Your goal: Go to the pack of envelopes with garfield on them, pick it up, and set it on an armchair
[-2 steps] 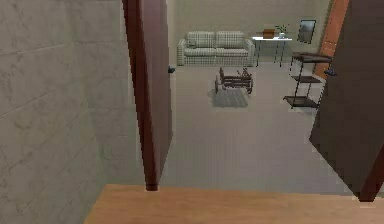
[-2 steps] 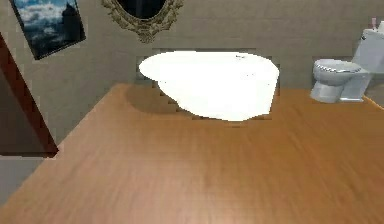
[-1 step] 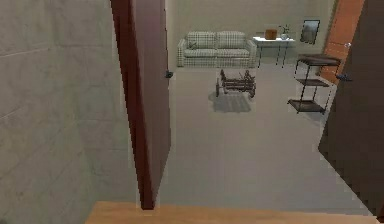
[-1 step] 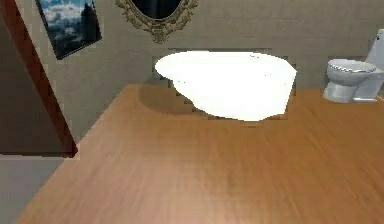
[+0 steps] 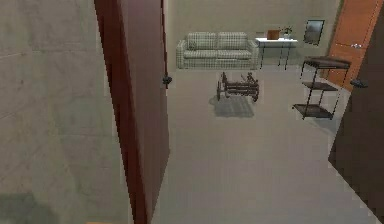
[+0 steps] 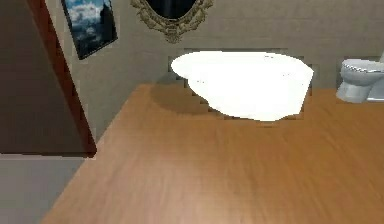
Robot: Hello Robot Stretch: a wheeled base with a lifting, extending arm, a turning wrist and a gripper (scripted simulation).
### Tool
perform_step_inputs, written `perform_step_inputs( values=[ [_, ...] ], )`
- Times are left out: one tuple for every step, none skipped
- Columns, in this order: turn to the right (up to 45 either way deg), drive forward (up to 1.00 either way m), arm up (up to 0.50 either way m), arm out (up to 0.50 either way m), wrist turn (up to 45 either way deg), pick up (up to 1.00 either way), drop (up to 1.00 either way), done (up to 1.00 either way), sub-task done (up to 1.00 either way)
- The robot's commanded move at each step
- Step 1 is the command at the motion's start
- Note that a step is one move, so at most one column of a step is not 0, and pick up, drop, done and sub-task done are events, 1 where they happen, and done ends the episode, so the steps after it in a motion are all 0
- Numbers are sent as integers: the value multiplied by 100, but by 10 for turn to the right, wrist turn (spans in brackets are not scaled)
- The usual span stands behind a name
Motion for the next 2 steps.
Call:
perform_step_inputs(
  values=[
    [120,0,0,0,0,0,0,0,0],
    [0,80,0,0,0,0,0,0,0]
  ],
)
